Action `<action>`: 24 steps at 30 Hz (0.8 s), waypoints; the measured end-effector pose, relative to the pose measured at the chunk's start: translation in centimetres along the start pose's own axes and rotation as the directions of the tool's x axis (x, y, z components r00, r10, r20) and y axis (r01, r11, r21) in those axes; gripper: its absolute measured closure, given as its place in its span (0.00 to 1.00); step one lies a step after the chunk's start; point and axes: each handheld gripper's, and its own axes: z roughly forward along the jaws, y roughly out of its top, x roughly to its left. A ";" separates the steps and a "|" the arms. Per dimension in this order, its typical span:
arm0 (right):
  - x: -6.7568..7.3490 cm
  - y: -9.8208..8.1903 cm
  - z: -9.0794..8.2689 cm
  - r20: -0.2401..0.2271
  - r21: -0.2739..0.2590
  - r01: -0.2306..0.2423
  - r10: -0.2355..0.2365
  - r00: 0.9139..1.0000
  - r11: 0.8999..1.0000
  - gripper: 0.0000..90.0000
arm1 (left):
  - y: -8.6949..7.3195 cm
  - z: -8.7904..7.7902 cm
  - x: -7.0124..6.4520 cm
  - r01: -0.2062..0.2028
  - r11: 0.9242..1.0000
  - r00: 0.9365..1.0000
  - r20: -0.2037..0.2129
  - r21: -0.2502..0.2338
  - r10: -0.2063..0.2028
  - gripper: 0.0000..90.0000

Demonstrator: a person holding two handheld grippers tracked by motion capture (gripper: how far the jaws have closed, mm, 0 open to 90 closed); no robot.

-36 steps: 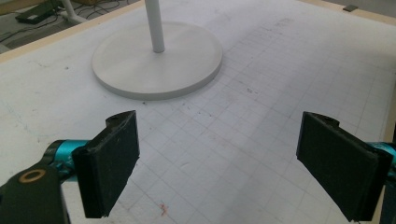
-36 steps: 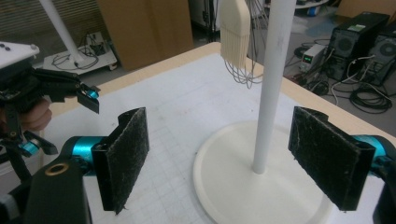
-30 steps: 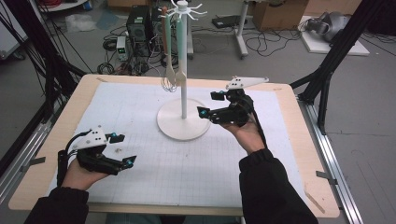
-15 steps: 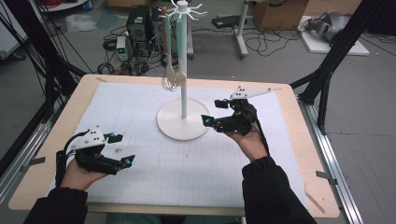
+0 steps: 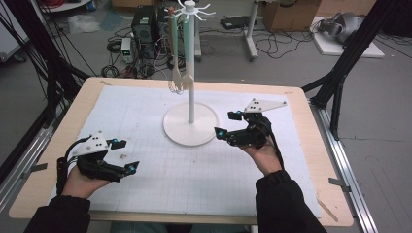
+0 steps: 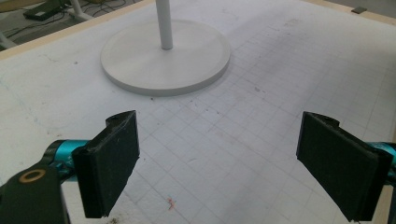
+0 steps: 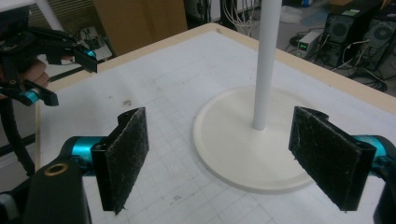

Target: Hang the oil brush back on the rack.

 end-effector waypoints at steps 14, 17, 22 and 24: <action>0.2 -2.0 -0.7 0.013 0.006 -0.006 0.006 1.000 1.000 0.21 | -0.1 -0.3 0.1 0.007 1.000 1.000 -0.009 -0.009 -0.007 0.15; 0.3 -2.3 -0.8 0.011 0.008 -0.009 0.008 1.000 1.000 0.21 | -0.2 -0.3 0.1 0.008 1.000 1.000 -0.010 -0.006 -0.008 0.15; 0.6 -2.8 -0.9 0.012 0.012 0.005 -0.005 1.000 1.000 0.21 | -0.2 -0.5 0.2 0.010 1.000 1.000 -0.012 -0.010 -0.010 0.15; 0.7 -3.0 -1.0 0.013 0.014 0.002 -0.002 1.000 1.000 0.21 | -0.2 -0.5 0.2 0.011 1.000 1.000 -0.016 -0.012 -0.011 0.15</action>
